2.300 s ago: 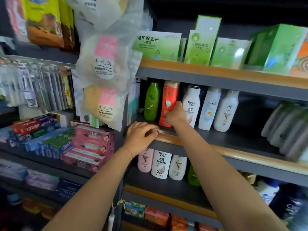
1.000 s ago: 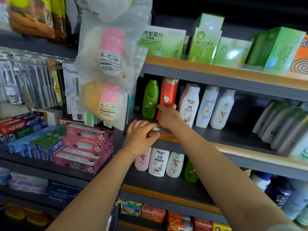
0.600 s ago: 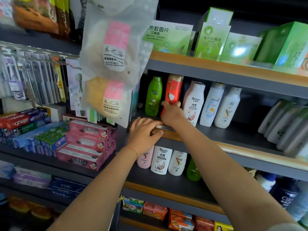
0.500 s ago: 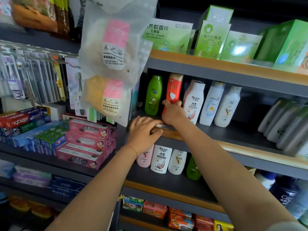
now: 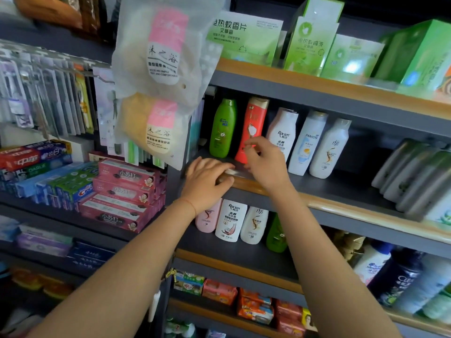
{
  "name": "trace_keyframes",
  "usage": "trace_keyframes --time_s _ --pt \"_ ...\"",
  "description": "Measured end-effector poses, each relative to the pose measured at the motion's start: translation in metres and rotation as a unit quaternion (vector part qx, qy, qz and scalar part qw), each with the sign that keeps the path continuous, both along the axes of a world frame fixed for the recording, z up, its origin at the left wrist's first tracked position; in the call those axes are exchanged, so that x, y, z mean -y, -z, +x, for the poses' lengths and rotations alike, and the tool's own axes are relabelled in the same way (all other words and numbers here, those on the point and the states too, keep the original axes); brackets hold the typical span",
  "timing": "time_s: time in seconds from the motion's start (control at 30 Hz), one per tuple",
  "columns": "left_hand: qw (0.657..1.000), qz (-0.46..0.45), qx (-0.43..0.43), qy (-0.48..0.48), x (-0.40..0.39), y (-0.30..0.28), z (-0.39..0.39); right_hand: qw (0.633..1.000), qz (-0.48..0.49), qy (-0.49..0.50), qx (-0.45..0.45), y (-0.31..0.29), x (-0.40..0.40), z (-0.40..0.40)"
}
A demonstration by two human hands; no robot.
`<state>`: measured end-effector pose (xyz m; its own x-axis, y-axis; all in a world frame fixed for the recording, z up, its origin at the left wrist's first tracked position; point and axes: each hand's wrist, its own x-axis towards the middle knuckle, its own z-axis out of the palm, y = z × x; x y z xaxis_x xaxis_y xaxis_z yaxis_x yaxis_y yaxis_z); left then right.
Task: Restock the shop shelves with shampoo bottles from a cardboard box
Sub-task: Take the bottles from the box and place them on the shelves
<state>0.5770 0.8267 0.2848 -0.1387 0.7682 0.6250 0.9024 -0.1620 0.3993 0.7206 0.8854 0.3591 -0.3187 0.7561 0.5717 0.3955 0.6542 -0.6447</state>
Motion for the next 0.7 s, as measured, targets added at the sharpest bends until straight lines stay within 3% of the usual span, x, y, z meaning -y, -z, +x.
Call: trace_keyframes --time_s 0.1,0.23,0.33,0.43,0.53,0.6,0.7 --pt "0.998 0.051 -0.041 0.001 0.019 0.008 0.007 0.989 -0.068 -0.095 -0.091 0.018 0.042 0.013" --pt "0.99 0.139 -0.026 -0.027 0.083 0.074 0.015 0.979 -0.035 -0.108 -0.169 0.064 0.084 0.012" --pt "0.986 -0.033 0.141 -0.081 0.133 0.17 -0.004 0.966 -0.125 -0.153 -0.166 0.121 0.109 -0.017" --pt "0.906 -0.241 0.299 -0.176 0.2 0.266 -0.031 0.93 -0.294 -0.218 -0.026 0.222 0.14 -0.058" --pt "0.807 -0.366 0.381 -0.262 0.28 0.359 -0.05 0.864 -0.428 -0.23 0.13 0.343 0.185 -0.091" --pt "0.745 -0.447 0.377 -0.321 0.334 0.416 -0.054 0.805 -0.509 -0.23 0.2 0.415 0.22 -0.103" --pt "0.677 -0.546 0.275 -0.409 0.407 0.469 -0.048 0.731 -0.571 -0.22 0.301 0.506 0.267 -0.114"
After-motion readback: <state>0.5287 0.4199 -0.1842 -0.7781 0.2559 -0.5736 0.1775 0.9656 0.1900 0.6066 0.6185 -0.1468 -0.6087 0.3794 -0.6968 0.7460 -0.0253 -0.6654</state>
